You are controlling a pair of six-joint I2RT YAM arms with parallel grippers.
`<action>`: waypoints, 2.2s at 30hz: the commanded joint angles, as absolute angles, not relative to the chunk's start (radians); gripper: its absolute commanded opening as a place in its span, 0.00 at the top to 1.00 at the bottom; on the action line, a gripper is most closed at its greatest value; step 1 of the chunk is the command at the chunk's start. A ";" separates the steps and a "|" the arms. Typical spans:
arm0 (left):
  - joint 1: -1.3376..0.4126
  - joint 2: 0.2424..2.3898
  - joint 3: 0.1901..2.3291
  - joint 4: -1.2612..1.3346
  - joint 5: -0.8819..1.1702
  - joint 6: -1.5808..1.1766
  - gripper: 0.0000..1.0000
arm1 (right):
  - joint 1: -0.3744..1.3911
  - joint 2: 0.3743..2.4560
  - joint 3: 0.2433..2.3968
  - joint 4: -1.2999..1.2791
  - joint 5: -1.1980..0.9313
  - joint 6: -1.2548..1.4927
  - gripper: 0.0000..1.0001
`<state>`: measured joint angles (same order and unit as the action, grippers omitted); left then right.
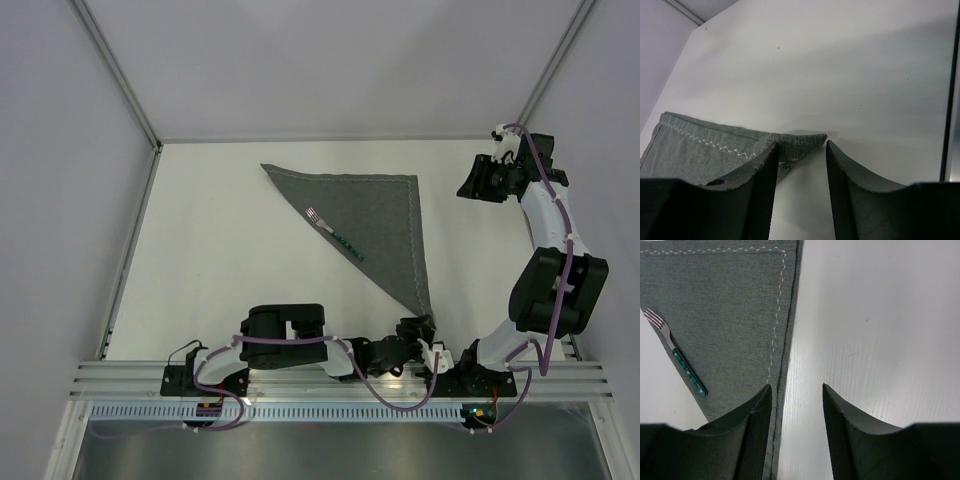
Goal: Fold the napkin, place the utensils inside, and roll it up
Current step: Fold the napkin
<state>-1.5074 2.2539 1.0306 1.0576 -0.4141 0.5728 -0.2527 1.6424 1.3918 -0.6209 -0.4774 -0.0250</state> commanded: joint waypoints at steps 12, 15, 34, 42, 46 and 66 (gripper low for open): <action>-1.509 2.289 1.103 1.068 -0.479 0.629 0.43 | -0.258 1.605 1.381 -0.589 -0.503 -0.017 0.50; -1.509 2.290 1.104 1.065 -0.480 0.632 0.53 | -0.256 1.603 1.381 -0.588 -0.506 -0.017 0.50; -1.473 2.191 1.255 0.772 -0.379 0.329 0.98 | -0.258 1.601 1.384 -0.588 -0.514 -0.021 0.51; -1.298 2.036 1.200 0.669 -0.336 0.042 0.98 | -0.258 1.606 1.384 -0.591 -0.518 -0.021 0.51; -1.160 1.939 1.106 0.620 -0.266 -0.179 0.98 | -0.258 1.608 1.388 -0.592 -0.523 -0.018 0.51; -0.618 1.810 0.934 0.548 -0.005 -0.522 0.98 | -0.253 1.624 1.396 -0.598 -0.538 -0.017 0.51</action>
<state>-0.6342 1.8530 0.9279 0.5465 -0.0616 -0.4576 -0.2527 1.6405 1.3804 -0.6132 -0.5194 -0.0250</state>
